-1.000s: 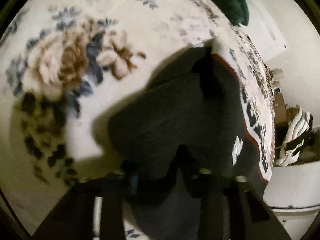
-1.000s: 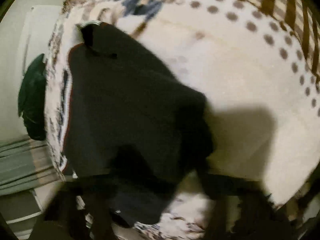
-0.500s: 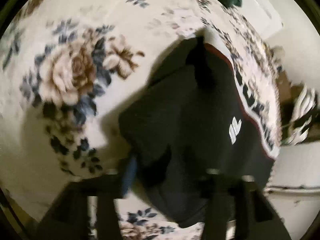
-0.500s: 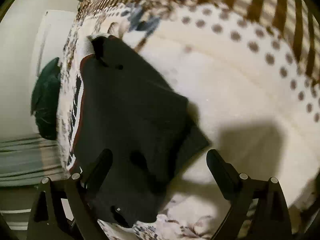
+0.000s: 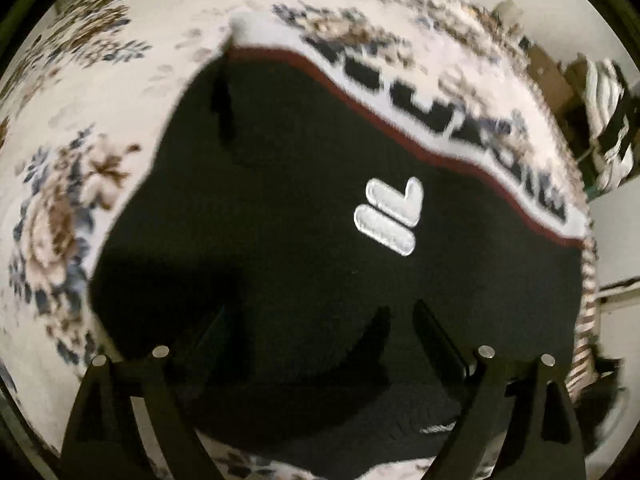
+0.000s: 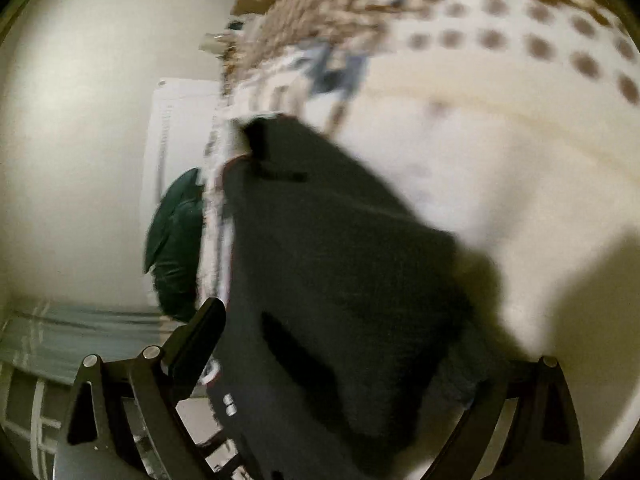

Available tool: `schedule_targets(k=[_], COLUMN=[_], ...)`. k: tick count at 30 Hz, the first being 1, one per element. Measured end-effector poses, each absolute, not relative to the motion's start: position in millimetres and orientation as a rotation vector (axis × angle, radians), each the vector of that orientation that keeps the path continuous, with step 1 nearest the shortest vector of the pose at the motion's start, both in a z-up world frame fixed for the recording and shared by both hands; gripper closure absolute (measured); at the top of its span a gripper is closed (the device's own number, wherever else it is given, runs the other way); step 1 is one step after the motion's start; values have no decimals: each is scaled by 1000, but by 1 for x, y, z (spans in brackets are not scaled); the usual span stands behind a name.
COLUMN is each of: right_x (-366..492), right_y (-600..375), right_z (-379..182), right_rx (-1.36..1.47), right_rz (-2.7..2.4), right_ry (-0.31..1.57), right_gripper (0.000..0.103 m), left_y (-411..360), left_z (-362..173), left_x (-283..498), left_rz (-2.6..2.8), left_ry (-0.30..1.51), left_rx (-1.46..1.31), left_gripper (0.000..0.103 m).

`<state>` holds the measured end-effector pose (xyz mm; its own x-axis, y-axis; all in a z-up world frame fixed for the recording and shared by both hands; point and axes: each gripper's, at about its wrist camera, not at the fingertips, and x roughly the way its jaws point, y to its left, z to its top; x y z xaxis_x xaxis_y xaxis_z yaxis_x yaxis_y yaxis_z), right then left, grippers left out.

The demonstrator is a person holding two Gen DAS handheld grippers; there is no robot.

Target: Fold small clothes

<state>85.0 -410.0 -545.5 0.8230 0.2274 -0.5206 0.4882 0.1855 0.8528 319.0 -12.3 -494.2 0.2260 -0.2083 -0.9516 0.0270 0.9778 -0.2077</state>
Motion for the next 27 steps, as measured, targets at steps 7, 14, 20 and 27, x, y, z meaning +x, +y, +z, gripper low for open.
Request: schedule_targets(k=[7, 14, 20, 27], right_x=[108, 116, 134, 204], right_y=[-419, -412, -387, -268], right_z=[-560, -547, -477, -378], right_rx=[1402, 1362, 1126, 575], right_rz=[-169, -243, -319, -231], right_ry=[597, 646, 713, 825], right_gripper=[11, 76, 80, 81], left_y=[-21, -25, -17, 64], left_z=[-512, -522, -509, -469], left_x=[326, 333, 336, 303], left_rz=[-184, -130, -131, 17], left_ry=[1346, 1373, 1414, 1345], left_rx=[-135, -129, -180, -364], left_gripper=[0, 0, 0, 0])
